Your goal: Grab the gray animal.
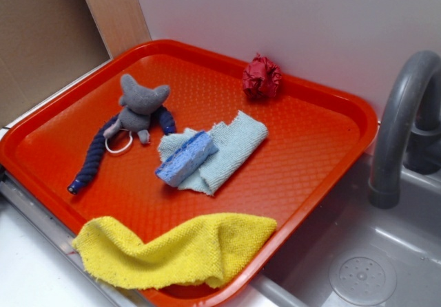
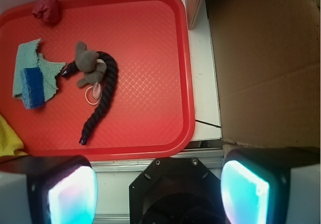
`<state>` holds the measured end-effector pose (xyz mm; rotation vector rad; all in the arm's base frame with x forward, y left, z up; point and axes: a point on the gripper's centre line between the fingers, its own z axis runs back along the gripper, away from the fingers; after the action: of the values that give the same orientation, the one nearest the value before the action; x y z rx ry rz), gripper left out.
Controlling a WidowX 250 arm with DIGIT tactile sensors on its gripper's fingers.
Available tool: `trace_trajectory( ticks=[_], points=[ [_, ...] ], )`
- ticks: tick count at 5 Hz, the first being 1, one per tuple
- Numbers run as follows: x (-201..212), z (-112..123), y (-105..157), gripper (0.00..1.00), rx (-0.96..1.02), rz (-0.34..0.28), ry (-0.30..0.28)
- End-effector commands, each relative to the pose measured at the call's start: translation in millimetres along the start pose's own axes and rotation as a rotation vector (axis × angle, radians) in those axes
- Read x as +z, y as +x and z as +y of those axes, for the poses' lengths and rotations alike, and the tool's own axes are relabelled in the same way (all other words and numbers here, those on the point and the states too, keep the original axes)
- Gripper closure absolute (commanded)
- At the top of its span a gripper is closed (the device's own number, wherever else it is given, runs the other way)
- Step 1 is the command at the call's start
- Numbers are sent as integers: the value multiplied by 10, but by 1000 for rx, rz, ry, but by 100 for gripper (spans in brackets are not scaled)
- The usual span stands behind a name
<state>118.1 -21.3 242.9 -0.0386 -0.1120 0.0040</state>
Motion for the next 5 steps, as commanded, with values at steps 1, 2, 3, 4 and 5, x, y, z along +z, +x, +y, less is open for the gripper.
trace_trajectory(
  ticks=[1, 2, 3, 4, 5],
  points=[
    [0, 0, 0, 0, 0, 0, 0],
    [-220, -219, 152, 0, -3, -74, -15],
    [-401, -389, 308, 0, -5, -116, -28],
    [-641, -607, 493, 0, -36, -139, -81],
    [-906, -750, 651, 0, -30, -159, -61]
  ],
)
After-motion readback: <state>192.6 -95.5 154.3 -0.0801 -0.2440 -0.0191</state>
